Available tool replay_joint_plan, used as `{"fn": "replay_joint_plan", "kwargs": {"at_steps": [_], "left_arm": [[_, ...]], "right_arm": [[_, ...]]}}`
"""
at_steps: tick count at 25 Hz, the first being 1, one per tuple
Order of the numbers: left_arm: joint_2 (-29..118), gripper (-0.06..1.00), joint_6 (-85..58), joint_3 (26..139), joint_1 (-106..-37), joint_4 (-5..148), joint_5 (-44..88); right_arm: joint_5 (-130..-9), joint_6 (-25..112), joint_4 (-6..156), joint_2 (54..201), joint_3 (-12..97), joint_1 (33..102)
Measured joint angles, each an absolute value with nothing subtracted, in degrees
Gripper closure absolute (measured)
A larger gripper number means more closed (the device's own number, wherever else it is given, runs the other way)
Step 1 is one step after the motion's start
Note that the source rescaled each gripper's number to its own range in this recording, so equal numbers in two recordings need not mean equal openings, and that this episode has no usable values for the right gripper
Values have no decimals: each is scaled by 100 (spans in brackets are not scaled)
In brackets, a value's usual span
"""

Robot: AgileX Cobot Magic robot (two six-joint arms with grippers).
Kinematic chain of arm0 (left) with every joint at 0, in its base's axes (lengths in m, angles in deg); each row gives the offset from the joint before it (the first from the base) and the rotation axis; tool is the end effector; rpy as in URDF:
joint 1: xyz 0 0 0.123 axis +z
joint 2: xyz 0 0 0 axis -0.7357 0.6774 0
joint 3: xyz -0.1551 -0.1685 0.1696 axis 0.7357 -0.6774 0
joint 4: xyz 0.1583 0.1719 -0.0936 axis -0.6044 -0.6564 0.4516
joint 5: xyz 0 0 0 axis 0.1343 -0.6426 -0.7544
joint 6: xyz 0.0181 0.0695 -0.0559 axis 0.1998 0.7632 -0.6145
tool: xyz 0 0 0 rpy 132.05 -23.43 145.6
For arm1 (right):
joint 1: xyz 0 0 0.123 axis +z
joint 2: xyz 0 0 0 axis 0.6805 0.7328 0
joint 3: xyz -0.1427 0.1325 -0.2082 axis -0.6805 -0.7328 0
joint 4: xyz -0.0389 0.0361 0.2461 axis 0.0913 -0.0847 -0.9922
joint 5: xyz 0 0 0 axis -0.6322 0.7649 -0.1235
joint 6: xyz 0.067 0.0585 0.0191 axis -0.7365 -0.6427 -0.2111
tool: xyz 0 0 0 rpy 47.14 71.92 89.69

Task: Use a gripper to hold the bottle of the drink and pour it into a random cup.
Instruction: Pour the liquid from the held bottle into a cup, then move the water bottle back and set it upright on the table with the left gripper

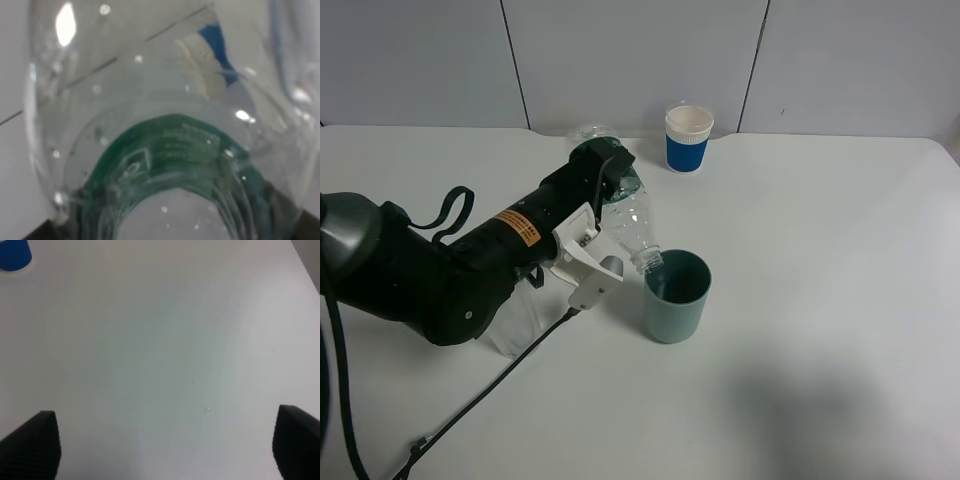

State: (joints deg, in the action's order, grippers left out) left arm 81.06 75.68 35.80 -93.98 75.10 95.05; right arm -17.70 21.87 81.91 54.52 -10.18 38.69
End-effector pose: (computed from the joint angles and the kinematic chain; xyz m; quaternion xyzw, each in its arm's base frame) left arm 0.2363 -0.2130 0.1377 0.7018 0.2008 0.4719 0.4945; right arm -0.0028 0.0010 0.2704 0.0227 0.8591 -0.0186 0.5109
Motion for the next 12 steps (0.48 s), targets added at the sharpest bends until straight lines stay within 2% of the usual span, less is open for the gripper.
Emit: {"fn": "replay_joint_plan", "kwargs": {"at_steps": [6, 12], "left_arm": [[7965, 94, 6936, 3578, -9398, 7510, 9505], [7744, 94, 5622, 3573, -9398, 7549, 9488]], "right_arm": [[-1770, 2187, 8191, 5452, -1018, 3869], [-1770, 2187, 8191, 5452, -1018, 3869]]}}
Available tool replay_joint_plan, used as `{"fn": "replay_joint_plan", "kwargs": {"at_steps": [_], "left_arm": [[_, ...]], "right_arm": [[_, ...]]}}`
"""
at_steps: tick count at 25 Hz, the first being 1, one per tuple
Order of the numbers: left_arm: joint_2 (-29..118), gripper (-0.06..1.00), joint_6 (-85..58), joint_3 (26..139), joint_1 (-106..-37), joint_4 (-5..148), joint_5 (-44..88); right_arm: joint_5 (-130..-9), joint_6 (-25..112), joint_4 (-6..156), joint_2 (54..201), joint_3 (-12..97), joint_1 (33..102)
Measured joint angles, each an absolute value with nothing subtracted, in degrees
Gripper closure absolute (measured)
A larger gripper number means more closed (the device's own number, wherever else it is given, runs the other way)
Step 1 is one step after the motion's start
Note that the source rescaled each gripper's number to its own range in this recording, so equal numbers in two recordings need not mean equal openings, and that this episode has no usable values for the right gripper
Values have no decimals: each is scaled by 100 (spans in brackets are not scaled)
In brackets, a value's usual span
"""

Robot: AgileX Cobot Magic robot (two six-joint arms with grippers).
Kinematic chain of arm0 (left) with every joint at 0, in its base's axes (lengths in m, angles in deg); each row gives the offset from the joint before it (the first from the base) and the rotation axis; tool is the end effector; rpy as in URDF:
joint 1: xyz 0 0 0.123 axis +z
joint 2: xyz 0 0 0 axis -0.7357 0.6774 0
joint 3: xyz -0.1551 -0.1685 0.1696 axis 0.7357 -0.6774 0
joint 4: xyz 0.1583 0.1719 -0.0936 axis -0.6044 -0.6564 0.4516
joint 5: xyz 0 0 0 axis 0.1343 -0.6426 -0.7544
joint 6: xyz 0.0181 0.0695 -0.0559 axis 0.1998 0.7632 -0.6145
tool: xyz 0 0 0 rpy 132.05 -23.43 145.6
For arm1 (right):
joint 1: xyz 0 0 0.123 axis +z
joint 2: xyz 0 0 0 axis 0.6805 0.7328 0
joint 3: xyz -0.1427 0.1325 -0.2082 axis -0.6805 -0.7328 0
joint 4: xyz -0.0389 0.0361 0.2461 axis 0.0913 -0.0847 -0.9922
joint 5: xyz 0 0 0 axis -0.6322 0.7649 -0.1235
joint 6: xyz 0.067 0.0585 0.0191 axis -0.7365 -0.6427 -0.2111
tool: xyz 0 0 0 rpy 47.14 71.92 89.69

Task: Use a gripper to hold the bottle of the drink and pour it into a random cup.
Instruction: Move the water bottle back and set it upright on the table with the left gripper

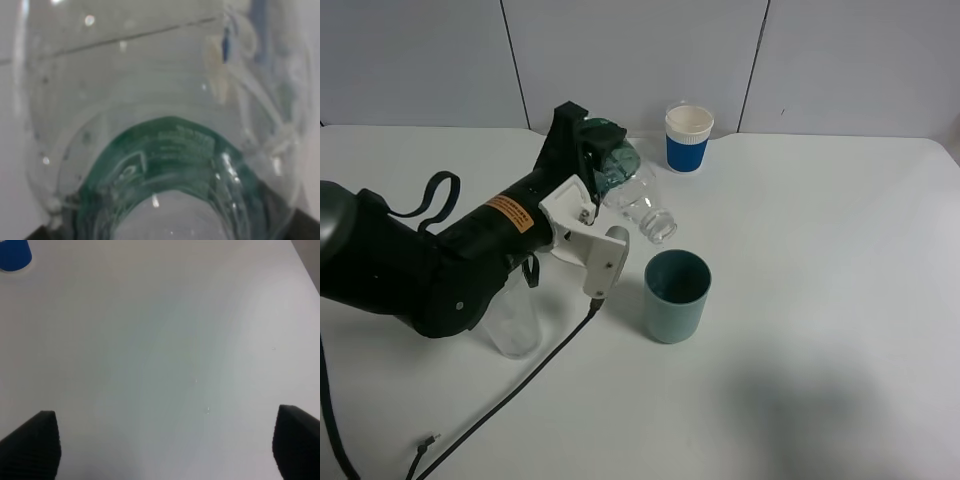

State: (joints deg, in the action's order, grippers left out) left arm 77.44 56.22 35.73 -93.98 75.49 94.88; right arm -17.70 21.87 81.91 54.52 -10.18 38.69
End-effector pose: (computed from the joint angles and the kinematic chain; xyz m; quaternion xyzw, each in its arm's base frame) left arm 0.2353 -0.2112 0.1571 0.6364 0.3161 0.3885 0.5867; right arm -0.0028 0.0010 0.2704 0.0227 0.8591 -0.0186 0.5109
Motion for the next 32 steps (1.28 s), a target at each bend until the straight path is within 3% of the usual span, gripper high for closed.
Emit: {"fn": "replay_joint_plan", "kwargs": {"at_steps": [14, 32], "left_arm": [[7062, 94, 2882, 3567, -9337, 7548, 8367], [6201, 94, -1908, 4237, -7950, 5503, 5956]], "right_arm": [[-1770, 2187, 8191, 5452, -1018, 3869], [-1770, 2187, 8191, 5452, -1018, 3869]]}}
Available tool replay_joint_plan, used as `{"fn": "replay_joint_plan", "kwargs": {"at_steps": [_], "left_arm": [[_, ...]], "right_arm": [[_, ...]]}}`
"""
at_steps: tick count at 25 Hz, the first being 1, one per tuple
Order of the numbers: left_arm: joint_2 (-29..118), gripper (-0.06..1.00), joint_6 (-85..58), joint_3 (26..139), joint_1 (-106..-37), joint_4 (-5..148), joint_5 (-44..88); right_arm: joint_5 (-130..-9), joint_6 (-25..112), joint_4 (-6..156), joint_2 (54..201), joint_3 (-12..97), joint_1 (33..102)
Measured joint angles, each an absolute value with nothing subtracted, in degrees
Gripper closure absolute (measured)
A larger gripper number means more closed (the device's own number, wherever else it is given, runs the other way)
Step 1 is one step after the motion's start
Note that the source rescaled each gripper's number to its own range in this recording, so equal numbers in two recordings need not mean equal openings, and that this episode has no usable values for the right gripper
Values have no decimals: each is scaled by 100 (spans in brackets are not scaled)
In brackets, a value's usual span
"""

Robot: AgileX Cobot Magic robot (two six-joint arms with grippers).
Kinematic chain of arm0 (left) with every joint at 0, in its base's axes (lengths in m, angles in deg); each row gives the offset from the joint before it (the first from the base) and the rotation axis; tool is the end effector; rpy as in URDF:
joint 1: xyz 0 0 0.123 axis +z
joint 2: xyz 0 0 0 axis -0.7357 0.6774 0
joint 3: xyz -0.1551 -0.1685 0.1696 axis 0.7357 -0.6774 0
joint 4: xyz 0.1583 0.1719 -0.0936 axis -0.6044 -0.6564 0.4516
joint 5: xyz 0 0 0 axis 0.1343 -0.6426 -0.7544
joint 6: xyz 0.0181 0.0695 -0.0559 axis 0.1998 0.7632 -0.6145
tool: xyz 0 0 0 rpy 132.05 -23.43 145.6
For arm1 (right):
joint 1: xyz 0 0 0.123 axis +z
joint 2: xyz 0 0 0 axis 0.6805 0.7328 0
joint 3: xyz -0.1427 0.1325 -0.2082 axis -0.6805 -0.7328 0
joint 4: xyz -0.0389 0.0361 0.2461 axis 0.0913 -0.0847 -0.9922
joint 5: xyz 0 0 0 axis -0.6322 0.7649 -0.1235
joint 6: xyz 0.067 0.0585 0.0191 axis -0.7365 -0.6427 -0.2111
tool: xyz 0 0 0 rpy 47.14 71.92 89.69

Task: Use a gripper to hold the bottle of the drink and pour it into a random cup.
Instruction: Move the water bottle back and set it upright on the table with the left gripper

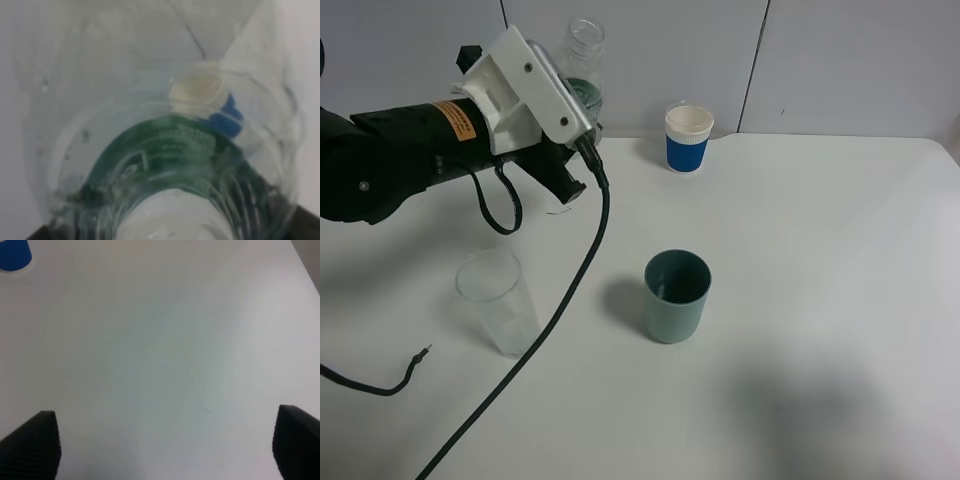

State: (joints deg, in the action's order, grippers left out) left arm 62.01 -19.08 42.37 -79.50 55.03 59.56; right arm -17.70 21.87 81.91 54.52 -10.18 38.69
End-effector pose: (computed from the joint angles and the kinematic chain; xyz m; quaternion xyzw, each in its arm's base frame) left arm 0.2694 -0.1720 0.2177 0.4131 0.6640 -0.0194 0.6229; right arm -0.0028 0.0010 0.2704 0.0227 0.8591 -0.0186 0.5109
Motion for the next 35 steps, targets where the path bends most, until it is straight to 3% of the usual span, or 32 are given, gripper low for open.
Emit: {"fn": "replay_joint_plan", "kwargs": {"at_steps": [12, 21, 29, 35], "left_arm": [[6201, 94, -3804, 4553, -7593, 5031, 5264], [6207, 94, -5445, 4773, -7343, 3821, 4996], [6577, 94, -7481, 4802, -6741, 1785, 6207], [7095, 94, -7493, 4806, -6584, 1480, 6658]], "right_arm": [[-1770, 2187, 8191, 5452, -1018, 3869], [-1770, 2187, 8191, 5452, -1018, 3869], [-1770, 2187, 8191, 5452, -1018, 3869], [-1770, 2187, 8191, 5452, -1018, 3869]]}}
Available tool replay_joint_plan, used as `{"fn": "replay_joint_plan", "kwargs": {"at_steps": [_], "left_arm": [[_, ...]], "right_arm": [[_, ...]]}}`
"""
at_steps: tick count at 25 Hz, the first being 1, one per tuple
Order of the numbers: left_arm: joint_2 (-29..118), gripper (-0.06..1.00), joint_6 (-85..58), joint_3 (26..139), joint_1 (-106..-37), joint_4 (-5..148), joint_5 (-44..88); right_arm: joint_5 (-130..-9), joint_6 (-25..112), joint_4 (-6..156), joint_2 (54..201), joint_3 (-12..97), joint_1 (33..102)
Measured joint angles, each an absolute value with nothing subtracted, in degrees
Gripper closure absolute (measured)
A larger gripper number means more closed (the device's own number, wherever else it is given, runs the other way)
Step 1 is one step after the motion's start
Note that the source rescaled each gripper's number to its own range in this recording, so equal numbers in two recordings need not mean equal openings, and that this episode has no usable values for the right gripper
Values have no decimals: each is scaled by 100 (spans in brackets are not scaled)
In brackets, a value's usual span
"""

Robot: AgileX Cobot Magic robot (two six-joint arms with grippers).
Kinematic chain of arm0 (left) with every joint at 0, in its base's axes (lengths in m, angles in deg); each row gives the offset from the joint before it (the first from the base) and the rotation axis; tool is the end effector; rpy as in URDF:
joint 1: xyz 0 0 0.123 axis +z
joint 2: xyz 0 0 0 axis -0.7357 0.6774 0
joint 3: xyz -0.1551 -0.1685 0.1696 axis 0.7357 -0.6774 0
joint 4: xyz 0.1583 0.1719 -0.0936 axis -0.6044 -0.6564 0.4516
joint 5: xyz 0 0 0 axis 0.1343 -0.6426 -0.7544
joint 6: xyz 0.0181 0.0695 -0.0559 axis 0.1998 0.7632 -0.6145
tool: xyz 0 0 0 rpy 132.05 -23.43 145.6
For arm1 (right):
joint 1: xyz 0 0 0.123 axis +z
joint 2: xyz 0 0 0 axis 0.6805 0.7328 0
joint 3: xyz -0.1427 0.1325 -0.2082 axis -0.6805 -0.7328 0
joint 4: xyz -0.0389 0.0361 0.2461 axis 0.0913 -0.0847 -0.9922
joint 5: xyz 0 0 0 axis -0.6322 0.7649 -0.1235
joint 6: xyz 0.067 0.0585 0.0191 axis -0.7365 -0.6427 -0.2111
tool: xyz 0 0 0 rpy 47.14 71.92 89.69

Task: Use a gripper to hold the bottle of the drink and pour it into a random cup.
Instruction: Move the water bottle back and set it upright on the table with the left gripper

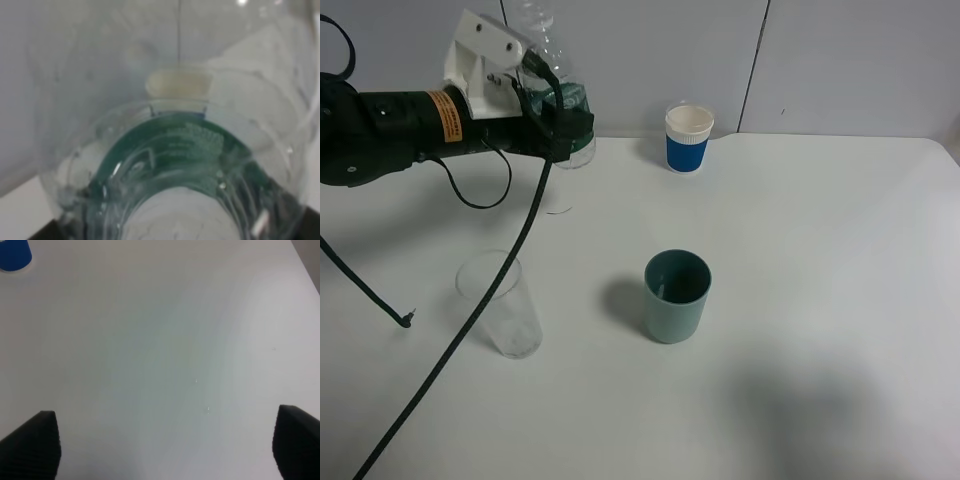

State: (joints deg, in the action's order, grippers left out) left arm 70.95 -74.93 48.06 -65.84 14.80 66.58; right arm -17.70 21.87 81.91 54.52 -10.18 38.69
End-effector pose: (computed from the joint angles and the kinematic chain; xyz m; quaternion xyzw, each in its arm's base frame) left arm 0.3118 -0.1467 0.1930 0.3081 0.7352 -0.2376 0.5551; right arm -0.0028 0.0010 0.2704 0.0227 0.8591 -0.0186 0.5109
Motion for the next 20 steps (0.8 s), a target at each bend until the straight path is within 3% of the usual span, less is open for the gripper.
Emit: {"fn": "replay_joint_plan", "kwargs": {"at_steps": [10, 20], "left_arm": [[7841, 94, -6189, 4813, -6579, 1480, 7082], [8282, 94, -6281, 4819, -6257, 964, 7790]], "right_arm": [[-1770, 2187, 8191, 5452, -1018, 3869], [-1770, 2187, 8191, 5452, -1018, 3869]]}}
